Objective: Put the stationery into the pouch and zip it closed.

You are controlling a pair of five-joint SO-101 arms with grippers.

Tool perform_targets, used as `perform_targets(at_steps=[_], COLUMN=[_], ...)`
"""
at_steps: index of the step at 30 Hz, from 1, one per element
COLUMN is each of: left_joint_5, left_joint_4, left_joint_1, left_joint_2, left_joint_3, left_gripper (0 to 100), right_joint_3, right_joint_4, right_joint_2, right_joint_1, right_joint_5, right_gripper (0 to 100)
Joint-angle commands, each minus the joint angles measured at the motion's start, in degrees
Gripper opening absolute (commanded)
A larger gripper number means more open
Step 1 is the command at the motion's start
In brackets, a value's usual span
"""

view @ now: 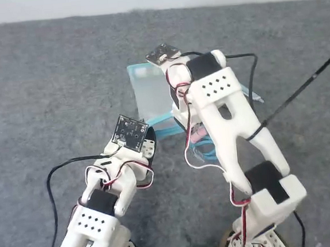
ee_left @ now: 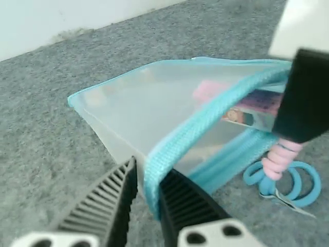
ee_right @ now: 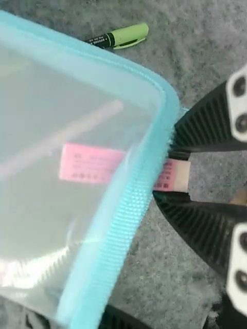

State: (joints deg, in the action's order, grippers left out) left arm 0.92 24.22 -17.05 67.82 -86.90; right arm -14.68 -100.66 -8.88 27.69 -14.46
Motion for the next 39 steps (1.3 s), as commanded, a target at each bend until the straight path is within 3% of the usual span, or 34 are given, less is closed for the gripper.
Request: perform_targets(at_steps=[1, 6, 15, 22, 28, 34, 39], left_joint_5=[0.79, 0.79, 0.79, 0.53, 0.70, 0.79, 0.79], left_joint_4=[0.18, 0.09, 0.09, -0.18, -0.18, -0.18, -0.18], left_joint_1=[-0.79, -0.53, -0.35, 6.15, 10.55, 10.55, 10.73], left_joint_2=[0.00, 0.00, 0.00, 0.09, 0.09, 0.09, 0.09], left_joint_3=[1.10, 1.10, 1.10, 1.36, 1.45, 1.36, 1.27], left_gripper=[1, 1, 1, 1, 1, 1, 1], right_joint_3=[-4.22, -4.22, -4.57, -0.88, 8.62, 10.20, 15.03], right_joint_4=[-1.98, -1.98, -2.07, -2.24, -1.71, 1.27, 9.45], right_joint_2=[0.04, -0.04, 4.88, 16.92, 20.53, 20.53, 20.53], right_joint_1=[-0.48, -0.48, -0.57, -3.82, -16.31, -29.67, -33.54], right_joint_5=[0.70, 0.44, 0.26, -0.53, -10.11, -21.71, -33.05], right_gripper=[10.2, 23.7, 24.2, 24.2, 24.4, 24.3, 24.5])
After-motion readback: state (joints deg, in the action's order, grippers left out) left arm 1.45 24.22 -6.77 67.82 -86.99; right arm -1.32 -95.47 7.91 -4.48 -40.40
